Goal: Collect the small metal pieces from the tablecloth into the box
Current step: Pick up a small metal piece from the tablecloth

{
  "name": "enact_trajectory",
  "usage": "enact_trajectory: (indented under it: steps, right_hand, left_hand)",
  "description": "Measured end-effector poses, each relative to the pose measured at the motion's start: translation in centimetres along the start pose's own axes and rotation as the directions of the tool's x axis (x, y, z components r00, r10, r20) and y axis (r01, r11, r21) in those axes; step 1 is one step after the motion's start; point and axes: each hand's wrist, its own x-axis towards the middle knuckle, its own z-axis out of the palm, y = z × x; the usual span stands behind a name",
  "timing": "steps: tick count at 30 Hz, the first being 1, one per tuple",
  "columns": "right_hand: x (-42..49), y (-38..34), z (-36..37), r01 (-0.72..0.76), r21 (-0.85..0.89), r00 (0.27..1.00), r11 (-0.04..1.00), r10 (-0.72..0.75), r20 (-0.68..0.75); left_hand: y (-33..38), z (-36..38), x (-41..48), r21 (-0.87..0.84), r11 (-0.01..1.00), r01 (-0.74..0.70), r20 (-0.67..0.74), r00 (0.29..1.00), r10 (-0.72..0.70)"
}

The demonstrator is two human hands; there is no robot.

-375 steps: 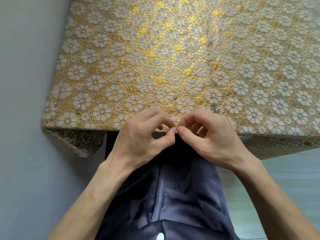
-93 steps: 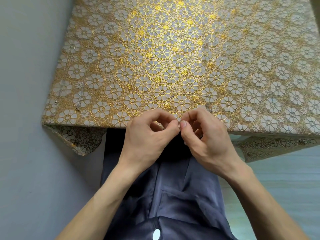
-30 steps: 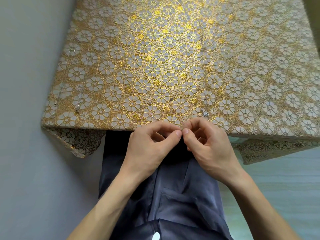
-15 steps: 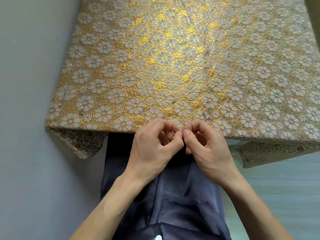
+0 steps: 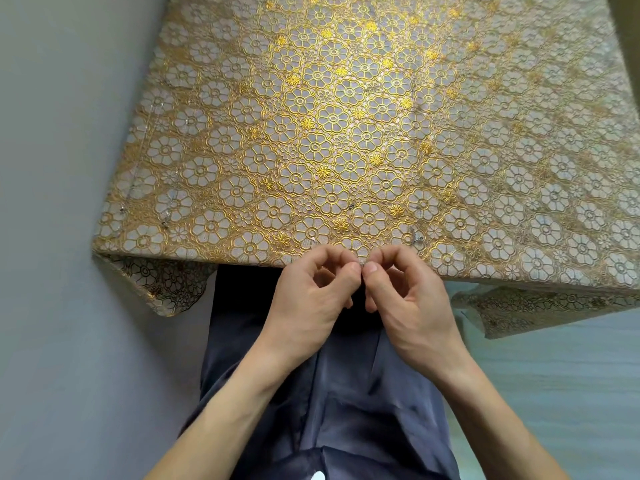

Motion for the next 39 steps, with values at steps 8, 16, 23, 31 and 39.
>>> enact_trajectory:
  steps: [8,16,23,31,39]
  right_hand:
    - [-0.1,0.0,0.0,-0.085,0.188,0.996,0.978,0.08,0.034]
    - [-0.4,0.3,-0.5,-0.106,0.228,0.993,0.968,0.093,0.07]
    - [-1.0,0.9,-0.3,-0.168,0.196,0.985,0.966,0.157,0.067]
    - [-2.4,2.5,0.1,-0.324,0.201,0.945,0.925,0.328,0.012]
    - [-3.6,4.4,1.4,-0.521,0.386,0.828,0.761,0.561,0.013]
  left_hand:
    - [-0.1,-0.2,0.2,-0.182,0.981,0.065,0.035,0.998,-0.06]
    - [-0.2,0.2,0.4,-0.226,0.962,0.152,0.049,0.988,-0.145]
    - [-0.6,0.8,0.2,-0.251,0.95,0.187,0.062,0.982,-0.177]
    - [-2.0,1.3,-1.3,-0.036,0.987,0.158,-0.074,0.984,-0.16]
    - [-5.0,1.9,-2.0,-0.032,0.967,0.254,-0.147,0.955,-0.256]
